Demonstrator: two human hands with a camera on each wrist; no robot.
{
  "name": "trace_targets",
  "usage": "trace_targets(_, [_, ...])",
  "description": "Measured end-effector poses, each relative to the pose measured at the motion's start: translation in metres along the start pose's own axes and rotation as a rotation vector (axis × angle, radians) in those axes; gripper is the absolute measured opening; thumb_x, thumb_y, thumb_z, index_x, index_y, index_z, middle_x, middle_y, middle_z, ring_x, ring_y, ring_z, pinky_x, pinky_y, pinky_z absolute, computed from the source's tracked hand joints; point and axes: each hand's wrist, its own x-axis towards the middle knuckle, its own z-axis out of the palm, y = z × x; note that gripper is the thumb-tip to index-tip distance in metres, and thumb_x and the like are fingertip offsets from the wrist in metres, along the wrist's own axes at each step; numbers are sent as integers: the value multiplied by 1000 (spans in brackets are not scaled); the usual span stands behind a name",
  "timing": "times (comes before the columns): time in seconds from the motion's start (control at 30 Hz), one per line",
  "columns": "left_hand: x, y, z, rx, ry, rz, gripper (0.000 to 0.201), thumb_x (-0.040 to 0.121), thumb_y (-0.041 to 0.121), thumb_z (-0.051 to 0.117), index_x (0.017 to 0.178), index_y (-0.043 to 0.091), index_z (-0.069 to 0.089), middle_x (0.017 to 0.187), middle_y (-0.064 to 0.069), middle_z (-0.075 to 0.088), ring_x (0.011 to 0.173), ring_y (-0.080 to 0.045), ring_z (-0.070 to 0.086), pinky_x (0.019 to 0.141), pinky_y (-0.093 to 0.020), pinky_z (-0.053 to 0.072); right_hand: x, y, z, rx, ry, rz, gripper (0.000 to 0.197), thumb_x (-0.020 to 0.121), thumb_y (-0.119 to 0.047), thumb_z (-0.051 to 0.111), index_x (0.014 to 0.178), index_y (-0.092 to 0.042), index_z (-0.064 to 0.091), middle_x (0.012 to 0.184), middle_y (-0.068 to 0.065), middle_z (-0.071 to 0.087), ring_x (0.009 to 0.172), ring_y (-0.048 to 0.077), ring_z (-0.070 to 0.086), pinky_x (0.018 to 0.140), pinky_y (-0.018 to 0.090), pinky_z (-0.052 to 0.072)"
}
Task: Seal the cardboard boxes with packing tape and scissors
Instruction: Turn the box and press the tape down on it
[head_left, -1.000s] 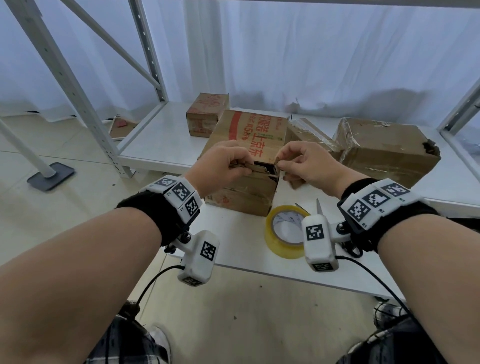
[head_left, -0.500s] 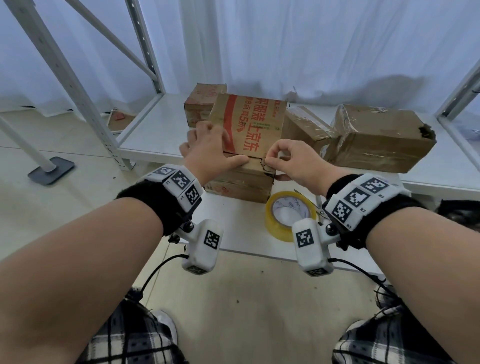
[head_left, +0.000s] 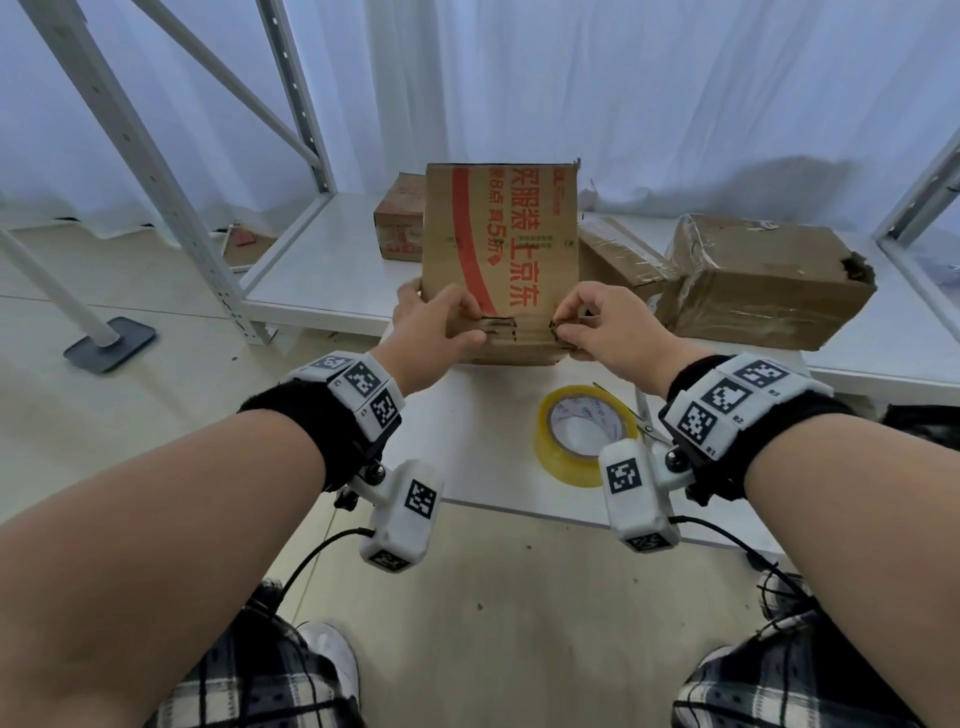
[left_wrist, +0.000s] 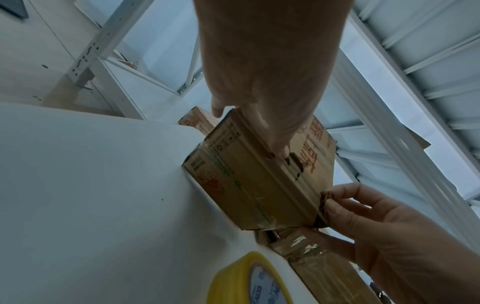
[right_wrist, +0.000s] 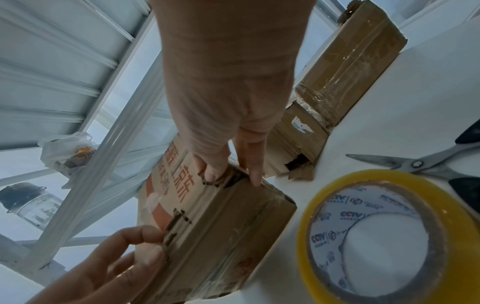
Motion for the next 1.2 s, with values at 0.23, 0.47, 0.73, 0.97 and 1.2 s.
trace_targets(0.23, [1, 7, 5, 67, 103, 1, 16, 88, 28, 66, 101, 24, 58, 147, -9, 19, 135, -31, 23, 112, -38, 23, 3, 2, 1, -57, -5, -4, 9, 90, -4, 61, 88, -13, 58, 95, -2, 54, 98, 29, 61, 78, 39, 59])
trace_targets(0.47, [7, 15, 2, 501, 127, 232, 35, 87, 46, 62, 115, 25, 58, 129, -4, 35, 118, -26, 31, 103, -38, 23, 6, 6, -1, -262, -4, -58, 11, 91, -17, 62, 99, -21, 54, 104, -1, 56, 89, 15, 53, 86, 37, 50])
trace_targets(0.73, [14, 18, 4, 519, 55, 265, 39, 90, 39, 61, 122, 19, 51, 127, -4, 39, 120, -24, 32, 104, -35, 24, 2, 3, -1, -335, -25, -57, 16, 93, -19, 59, 104, -23, 47, 98, 4, 60, 83, 19, 57, 74, 30, 46])
trace_targets(0.97, [15, 15, 4, 489, -8, 317, 31, 91, 36, 60, 115, 17, 56, 120, -2, 44, 112, -21, 37, 101, -33, 29, 2, 4, -1, -309, -43, -42, 17, 92, -18, 61, 100, -24, 47, 101, 2, 59, 86, 21, 61, 81, 37, 52])
trace_targets(1.2, [20, 18, 7, 248, 19, 266, 12, 90, 27, 64, 82, 19, 62, 90, -1, 59, 86, -17, 52, 81, -33, 45, 2, 3, 0, -291, -54, -44, 17, 90, -16, 63, 98, -22, 50, 98, 2, 59, 85, 22, 63, 80, 38, 54])
